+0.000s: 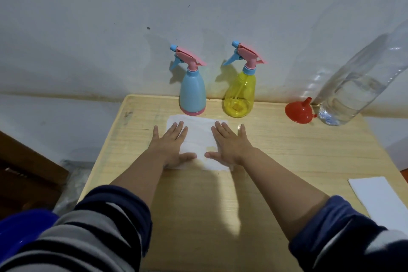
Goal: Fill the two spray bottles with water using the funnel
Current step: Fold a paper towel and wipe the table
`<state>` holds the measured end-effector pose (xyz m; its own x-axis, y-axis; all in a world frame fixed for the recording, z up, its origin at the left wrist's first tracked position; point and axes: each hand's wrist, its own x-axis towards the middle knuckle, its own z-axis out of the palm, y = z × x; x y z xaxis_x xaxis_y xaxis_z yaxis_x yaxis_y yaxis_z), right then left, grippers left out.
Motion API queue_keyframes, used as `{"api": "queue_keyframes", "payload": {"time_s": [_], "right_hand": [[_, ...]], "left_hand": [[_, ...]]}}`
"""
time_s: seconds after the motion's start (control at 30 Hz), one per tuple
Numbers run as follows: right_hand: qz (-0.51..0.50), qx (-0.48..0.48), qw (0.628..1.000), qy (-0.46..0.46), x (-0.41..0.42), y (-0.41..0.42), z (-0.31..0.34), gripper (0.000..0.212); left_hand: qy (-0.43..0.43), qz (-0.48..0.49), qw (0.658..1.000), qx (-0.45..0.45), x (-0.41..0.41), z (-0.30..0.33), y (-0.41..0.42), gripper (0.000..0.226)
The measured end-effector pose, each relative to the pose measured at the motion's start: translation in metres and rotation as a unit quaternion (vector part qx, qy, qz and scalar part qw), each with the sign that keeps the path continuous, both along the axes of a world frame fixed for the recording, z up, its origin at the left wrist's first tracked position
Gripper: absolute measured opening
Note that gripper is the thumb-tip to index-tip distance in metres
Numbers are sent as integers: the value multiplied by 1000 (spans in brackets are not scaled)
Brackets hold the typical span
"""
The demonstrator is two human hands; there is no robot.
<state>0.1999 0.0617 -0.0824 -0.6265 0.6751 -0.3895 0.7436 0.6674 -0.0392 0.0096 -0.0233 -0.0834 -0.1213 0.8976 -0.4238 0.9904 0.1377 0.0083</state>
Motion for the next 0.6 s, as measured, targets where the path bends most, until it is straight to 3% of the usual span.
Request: {"api": "queue_keyframes", "payload": {"time_s": [0.13, 0.6], "right_hand": [[2, 15, 1000, 15, 5, 3, -6, 81], [13, 50, 999, 9, 10, -29, -3, 62]], "left_hand": [[3, -7, 999, 43, -4, -4, 2, 71], [-2, 11, 999, 36, 4, -10, -28, 63]]}}
